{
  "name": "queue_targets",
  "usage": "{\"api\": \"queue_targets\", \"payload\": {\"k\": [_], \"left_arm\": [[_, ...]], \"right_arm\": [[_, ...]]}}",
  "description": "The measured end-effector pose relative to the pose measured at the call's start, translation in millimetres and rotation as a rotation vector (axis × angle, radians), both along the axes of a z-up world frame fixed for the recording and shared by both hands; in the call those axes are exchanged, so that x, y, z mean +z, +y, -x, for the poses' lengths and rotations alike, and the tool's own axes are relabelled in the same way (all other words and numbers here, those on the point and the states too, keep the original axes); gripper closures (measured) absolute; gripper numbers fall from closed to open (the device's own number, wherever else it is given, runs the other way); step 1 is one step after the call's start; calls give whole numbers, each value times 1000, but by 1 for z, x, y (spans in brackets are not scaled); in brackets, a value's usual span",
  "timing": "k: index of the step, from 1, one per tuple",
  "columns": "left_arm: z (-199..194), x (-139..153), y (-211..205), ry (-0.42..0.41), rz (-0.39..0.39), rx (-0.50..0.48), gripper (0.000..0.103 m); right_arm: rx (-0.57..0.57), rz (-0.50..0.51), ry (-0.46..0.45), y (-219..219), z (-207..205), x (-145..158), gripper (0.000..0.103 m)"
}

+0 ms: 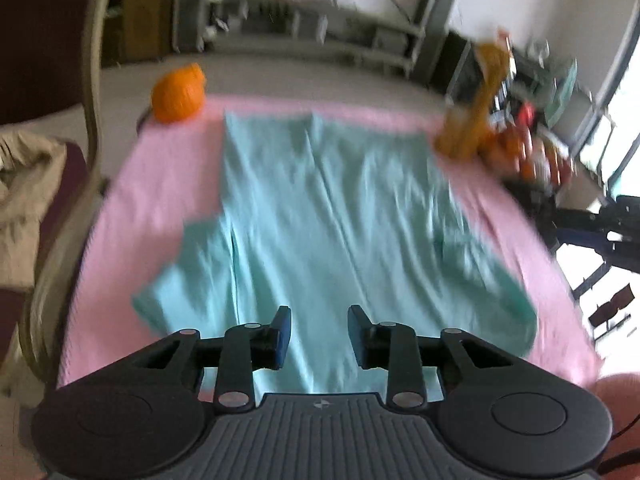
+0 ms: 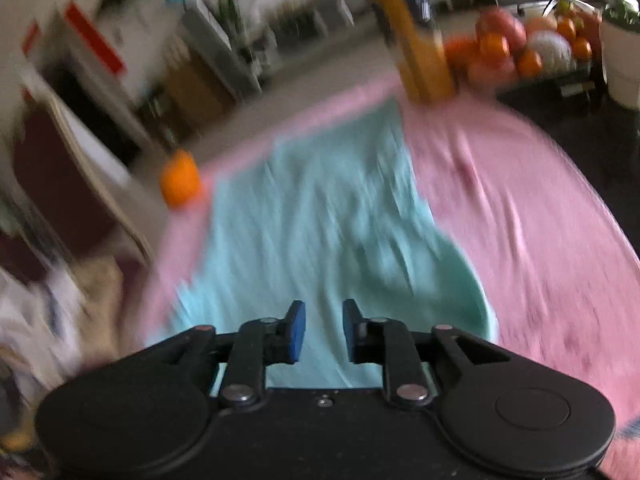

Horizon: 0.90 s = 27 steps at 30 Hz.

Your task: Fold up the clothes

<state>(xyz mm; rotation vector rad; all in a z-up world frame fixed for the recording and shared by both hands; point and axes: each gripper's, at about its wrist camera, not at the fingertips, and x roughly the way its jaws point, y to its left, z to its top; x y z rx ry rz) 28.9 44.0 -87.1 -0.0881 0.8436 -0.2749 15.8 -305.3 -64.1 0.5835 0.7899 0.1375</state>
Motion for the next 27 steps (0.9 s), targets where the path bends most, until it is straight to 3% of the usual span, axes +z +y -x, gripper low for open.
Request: {"api": "queue_targets", "payload": {"k": [4,8,13,24,25,26,27], "left_arm": [[-20,-4,2,-12,-15,42,71],[-19,-46,2,70,-43,42,71],[-20,-79,5,164,-21,42,71],[-16,-87,0,152,-30,-10,67],[-17,-88,0,153,-29,-12,67],[-16,-88,0,152,-31,-13,67],[-16,-88,0,151,-34,-12,67]], "right_arm": [[-74,-66,-44,-21,-26,2,71],[-139,-112,35,-41,-49,-40,70],[-188,-43,164,-59,-71,-93,71],[-51,38,235,-56,-110,-118,71],[-38,42,235,-55,-111,-119,79],[-20,56,220,-52,-109,-117,96],[0,70,204,-50,-107,-114,99]]}}
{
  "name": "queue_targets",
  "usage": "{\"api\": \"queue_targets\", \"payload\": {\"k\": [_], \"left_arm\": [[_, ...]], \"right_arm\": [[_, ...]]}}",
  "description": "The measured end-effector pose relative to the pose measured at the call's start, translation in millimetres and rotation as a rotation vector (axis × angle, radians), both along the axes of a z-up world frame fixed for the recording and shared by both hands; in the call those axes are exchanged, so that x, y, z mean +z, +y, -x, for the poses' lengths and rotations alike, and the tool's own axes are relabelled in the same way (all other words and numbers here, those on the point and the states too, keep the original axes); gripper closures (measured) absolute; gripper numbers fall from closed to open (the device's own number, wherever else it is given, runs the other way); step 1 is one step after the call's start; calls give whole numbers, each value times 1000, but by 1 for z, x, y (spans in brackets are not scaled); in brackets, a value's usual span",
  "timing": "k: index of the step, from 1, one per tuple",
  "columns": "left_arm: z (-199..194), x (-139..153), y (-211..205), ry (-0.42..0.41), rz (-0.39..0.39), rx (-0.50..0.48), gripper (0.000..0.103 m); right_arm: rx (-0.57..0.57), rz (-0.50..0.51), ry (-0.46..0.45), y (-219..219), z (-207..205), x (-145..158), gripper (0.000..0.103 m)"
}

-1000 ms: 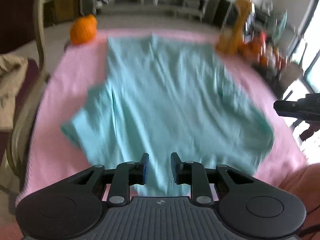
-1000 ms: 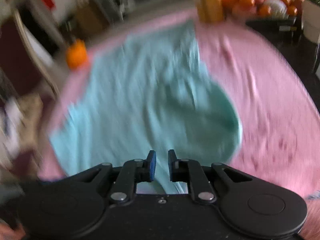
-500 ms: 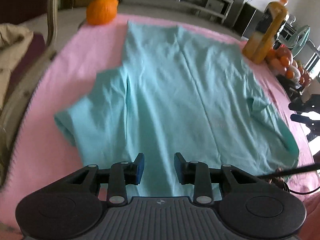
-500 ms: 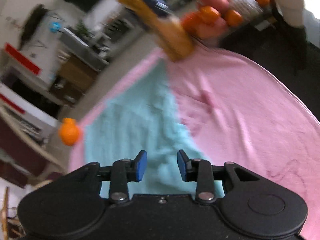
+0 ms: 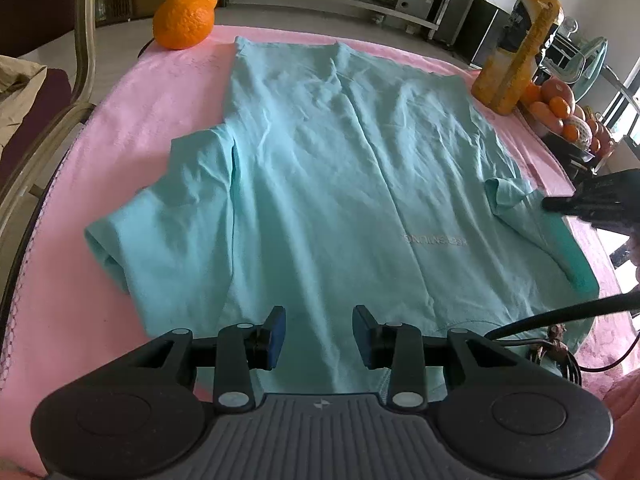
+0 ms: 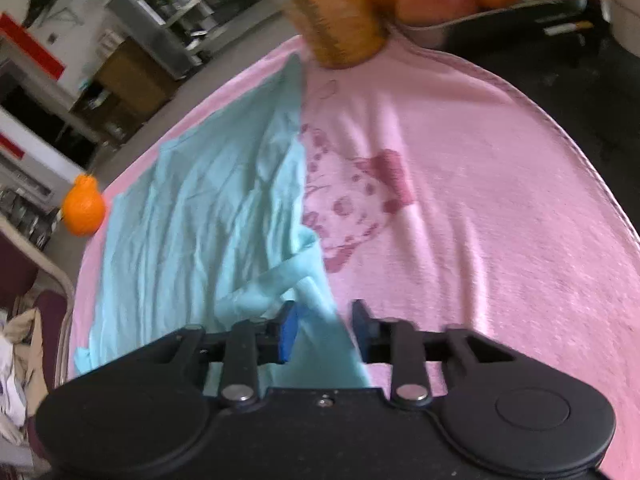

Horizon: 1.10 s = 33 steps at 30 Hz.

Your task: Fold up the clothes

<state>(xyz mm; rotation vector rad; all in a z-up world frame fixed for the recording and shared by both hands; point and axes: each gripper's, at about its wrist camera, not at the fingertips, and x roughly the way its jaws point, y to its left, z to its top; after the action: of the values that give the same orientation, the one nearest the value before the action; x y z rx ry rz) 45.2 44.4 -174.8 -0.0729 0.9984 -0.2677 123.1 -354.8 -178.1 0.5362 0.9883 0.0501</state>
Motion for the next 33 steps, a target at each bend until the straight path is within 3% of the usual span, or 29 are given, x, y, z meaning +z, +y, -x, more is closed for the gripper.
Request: {"api": "queue_targets", "payload": {"k": [4,8,11,15,21,24,26,28,30,33], "left_arm": [[2,2,2,-13,-1,8,67],[4,4,3,-28,-5,11,67],[5,3,0,-32,-22,-1,67],[5,-1,-5,-31,-46,-19,67],[8,0,-3,-34,-57,-21,67],[10,3,3,-44,-35,-8,67],[11,5,3,-47,-27,-7,67],[11,4,3,-46,-23,-14,67],[12,4,1,-45,-25,-24,67],[14,0,0,-35,-29,-44,67]], "right_arm": [[-6,44,-121,4,22,23,101],[-226,43,-234,-27,53,46,102],[-452,63,-166,-59,68,37,102],[-612,76,109,-88,68,-1,102],[-581,203,167,-75,71,4,98],[-653,273,130,-67,86,19,92],[-650,229,49,-59,100,30,91],[-567,106,-31,-48,109,34,91],[-419,-42,-47,-34,108,27,91],[-288,-174,22,-23,92,7,91]]}}
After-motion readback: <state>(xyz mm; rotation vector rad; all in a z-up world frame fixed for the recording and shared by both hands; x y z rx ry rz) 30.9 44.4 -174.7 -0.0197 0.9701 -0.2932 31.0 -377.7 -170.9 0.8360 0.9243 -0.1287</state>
